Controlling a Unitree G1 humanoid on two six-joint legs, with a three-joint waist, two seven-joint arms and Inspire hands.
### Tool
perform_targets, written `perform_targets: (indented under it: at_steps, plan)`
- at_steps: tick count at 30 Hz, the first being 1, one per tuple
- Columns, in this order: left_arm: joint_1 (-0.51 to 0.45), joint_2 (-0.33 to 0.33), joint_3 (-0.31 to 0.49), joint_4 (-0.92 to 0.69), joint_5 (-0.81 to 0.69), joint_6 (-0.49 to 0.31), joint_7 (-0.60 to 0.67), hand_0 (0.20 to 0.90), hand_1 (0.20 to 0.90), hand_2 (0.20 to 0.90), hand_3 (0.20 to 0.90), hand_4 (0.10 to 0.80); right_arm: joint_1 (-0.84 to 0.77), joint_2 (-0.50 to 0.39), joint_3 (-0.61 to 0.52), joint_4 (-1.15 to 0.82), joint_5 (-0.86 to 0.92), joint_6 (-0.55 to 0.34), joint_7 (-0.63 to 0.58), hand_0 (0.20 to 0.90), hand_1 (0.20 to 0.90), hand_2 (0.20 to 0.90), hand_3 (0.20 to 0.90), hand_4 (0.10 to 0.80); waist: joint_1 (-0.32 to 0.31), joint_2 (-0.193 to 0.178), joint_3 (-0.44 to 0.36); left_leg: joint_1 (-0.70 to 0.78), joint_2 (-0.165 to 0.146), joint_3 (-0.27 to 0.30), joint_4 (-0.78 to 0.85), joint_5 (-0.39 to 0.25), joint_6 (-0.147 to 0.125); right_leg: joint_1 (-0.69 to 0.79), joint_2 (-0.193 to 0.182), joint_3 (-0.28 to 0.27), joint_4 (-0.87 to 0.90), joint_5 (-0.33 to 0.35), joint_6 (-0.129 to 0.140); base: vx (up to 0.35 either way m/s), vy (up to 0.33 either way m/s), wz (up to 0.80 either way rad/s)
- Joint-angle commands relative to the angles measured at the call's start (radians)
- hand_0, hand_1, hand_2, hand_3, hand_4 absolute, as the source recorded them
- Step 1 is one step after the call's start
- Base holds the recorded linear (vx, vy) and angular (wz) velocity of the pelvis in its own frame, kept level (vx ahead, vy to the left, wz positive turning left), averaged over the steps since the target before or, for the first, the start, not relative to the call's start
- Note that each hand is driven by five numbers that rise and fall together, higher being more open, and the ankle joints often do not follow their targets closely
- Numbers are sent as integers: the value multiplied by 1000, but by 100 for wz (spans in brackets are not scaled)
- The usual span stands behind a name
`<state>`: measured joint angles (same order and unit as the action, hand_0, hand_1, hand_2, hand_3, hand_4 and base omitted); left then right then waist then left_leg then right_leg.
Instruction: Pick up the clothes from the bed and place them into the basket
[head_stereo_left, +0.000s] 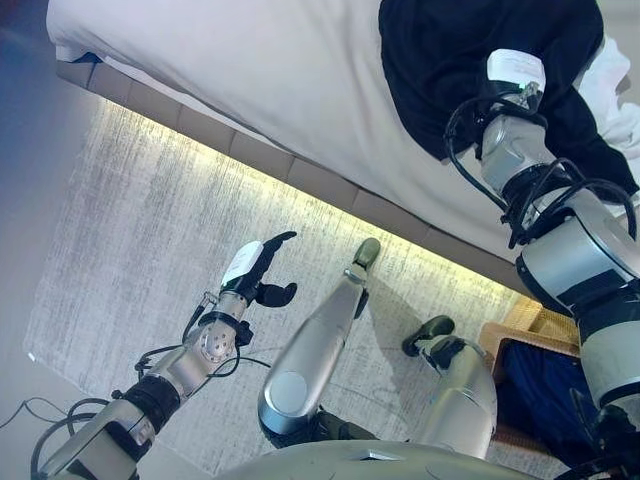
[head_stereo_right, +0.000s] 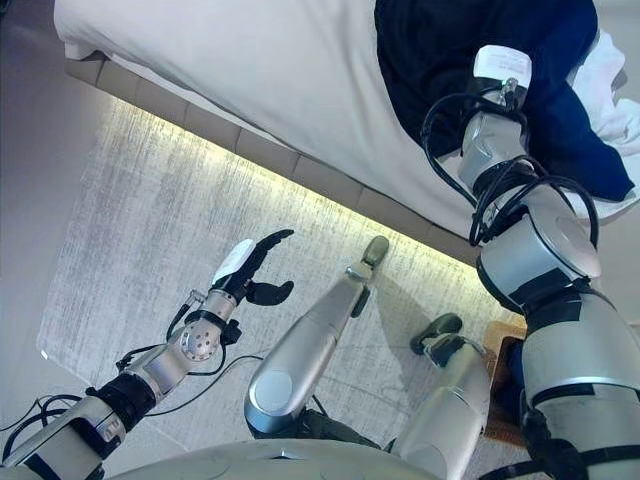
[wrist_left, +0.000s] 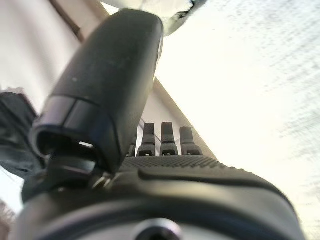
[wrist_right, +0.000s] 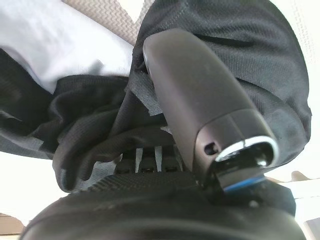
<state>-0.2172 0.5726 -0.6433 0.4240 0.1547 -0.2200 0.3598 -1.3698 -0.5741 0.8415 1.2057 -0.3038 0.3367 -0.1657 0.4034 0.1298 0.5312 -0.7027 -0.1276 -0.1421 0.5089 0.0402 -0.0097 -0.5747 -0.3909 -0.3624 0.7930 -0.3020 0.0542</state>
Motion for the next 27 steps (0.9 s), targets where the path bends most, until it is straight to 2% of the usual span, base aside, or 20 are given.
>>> perform_targets:
  at_steps: [1,4,10,15,19,24,25,27]
  plan:
    - [7,46,47,-76,-34,-53,44,900,900,900,900,800,-125,-93,69,-13,29,8,-14,300,300,300,200,100,2,40,-11,5,10,73,126,-173,87,-20,56,-1,40,65,-37,0,0,0]
    - [12,46,57,-88,-39,-46,36,900,900,900,900,800,-133,-97,57,-18,37,9,-32,300,300,300,200,100,4,40,-11,7,7,69,128,-171,84,-18,60,-1,46,59,-40,0,0,0]
    - [23,55,60,-87,-31,-34,23,900,900,900,900,800,-136,-104,33,-29,62,-29,-71,300,300,300,200,100,3,26,-11,51,21,70,93,-159,78,19,63,-17,29,66,-37,-7,-22,1]
    - [19,47,49,-29,-23,-19,28,900,900,900,900,800,-147,-85,31,-38,73,-79,-90,300,300,300,200,100,-11,5,-11,174,45,76,-2,-135,64,127,71,-19,-68,99,-25,5,5,-5]
    - [-9,45,57,-3,-39,6,45,900,900,900,900,800,-150,-75,2,-89,105,-137,-145,300,300,300,200,100,-36,-29,-12,322,68,86,-117,-105,49,258,87,-11,-219,148,-6,19,6,-26]
    - [-13,44,56,11,-51,53,36,900,900,900,900,800,-128,-96,-36,-146,175,-163,-178,300,300,300,200,100,-64,-63,-83,432,91,85,-245,-72,29,364,125,0,-382,197,11,41,-8,-26]
    - [-17,37,56,24,-54,76,21,900,900,900,900,800,-123,-112,-48,-164,197,-169,-168,300,300,300,200,100,-79,-72,-120,466,98,88,-305,-35,26,402,141,-3,-463,243,10,-22,14,-20]
    - [-17,31,53,45,-51,86,16,900,900,900,900,800,-117,-124,-57,-165,223,-190,-172,300,300,300,200,100,-89,-86,-149,507,104,88,-352,-27,20,442,155,6,-521,260,17,62,-26,-14]
